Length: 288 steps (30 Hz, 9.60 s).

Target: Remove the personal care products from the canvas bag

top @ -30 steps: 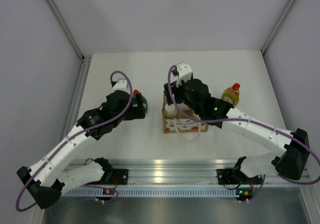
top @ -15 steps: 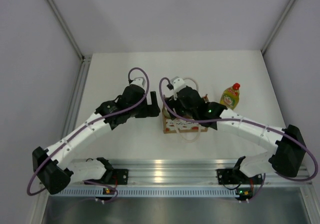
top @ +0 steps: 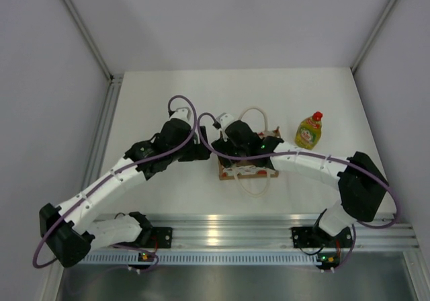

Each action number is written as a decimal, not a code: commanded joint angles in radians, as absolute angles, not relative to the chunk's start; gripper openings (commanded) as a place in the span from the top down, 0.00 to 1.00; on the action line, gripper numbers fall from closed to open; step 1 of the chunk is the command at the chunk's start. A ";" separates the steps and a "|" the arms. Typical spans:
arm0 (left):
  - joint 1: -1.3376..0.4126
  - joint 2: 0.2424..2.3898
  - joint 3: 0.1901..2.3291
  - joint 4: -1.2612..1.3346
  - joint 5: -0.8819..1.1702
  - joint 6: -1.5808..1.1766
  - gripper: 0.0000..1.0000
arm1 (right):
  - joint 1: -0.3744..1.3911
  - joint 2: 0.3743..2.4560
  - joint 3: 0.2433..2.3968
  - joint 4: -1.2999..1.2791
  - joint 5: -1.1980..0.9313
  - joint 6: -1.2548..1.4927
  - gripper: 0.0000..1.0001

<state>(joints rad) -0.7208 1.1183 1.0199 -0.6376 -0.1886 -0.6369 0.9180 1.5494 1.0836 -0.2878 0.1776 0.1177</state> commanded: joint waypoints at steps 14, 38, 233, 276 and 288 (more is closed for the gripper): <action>-0.721 1.020 0.965 -0.601 -0.213 -0.618 0.02 | 0.867 1.638 1.098 -0.163 0.129 0.114 0.32; -0.721 0.894 1.163 -0.939 -0.621 -0.512 0.02 | 0.833 1.448 1.104 -0.135 0.189 0.026 1.00; -0.974 1.517 1.244 -0.644 -0.506 -0.784 0.02 | 0.681 1.048 1.037 -0.517 0.431 0.457 0.33; -0.974 1.457 1.169 -0.571 -0.426 -0.835 0.02 | 0.904 1.310 1.016 -0.704 0.877 0.859 0.47; -0.974 1.466 1.170 -0.572 -0.420 -0.827 0.02 | 0.899 1.333 0.930 -0.540 0.865 0.807 0.63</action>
<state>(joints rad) -0.9699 1.4948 1.1740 -0.6182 -0.4160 -0.8371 0.9066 1.3231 0.9592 -0.6003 0.8497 0.8303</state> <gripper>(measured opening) 0.982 0.393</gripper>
